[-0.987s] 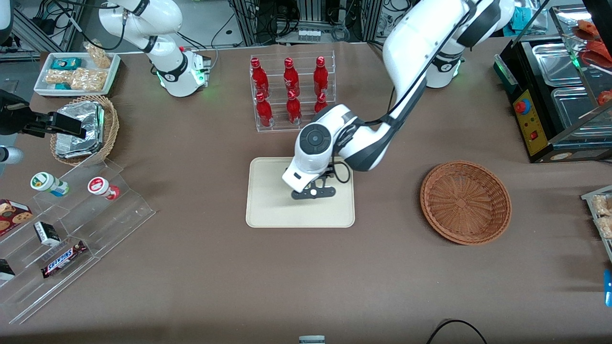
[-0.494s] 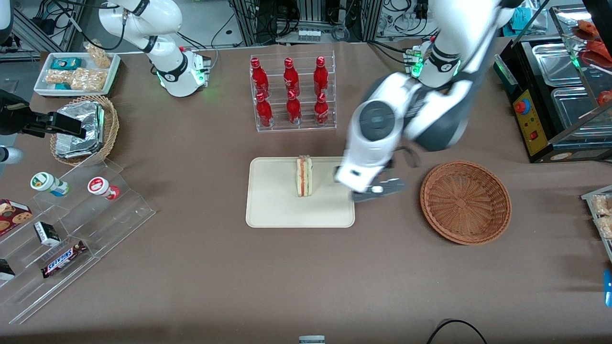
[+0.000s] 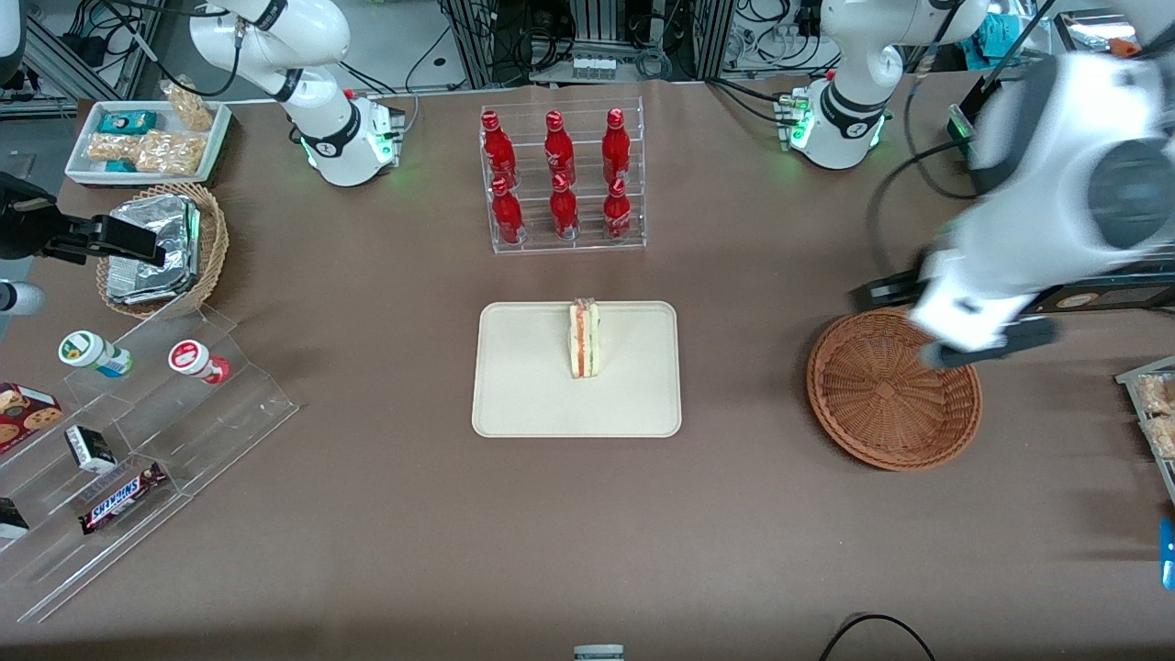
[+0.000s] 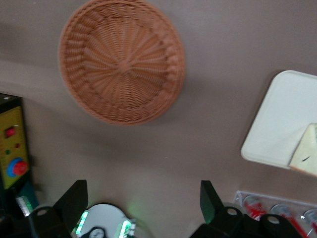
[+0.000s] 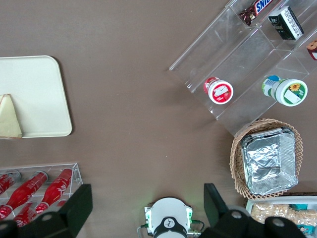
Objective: Place sandwich from basket to tray
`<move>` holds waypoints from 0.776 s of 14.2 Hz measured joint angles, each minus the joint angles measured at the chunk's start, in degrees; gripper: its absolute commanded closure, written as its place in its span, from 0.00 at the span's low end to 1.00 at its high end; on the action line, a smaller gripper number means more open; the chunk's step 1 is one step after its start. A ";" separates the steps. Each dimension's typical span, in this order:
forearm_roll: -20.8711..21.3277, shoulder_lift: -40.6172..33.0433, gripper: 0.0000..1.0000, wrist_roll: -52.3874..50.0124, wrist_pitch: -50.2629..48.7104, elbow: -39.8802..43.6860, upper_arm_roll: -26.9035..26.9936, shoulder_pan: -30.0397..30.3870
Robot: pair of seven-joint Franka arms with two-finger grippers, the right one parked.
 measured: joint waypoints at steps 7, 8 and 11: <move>-0.54 0.09 0.00 2.87 0.66 3.12 -0.84 4.79; -0.54 0.48 0.00 2.29 0.66 4.04 -0.98 4.73; -0.52 0.57 0.00 1.79 -3.12 4.90 -1.18 4.61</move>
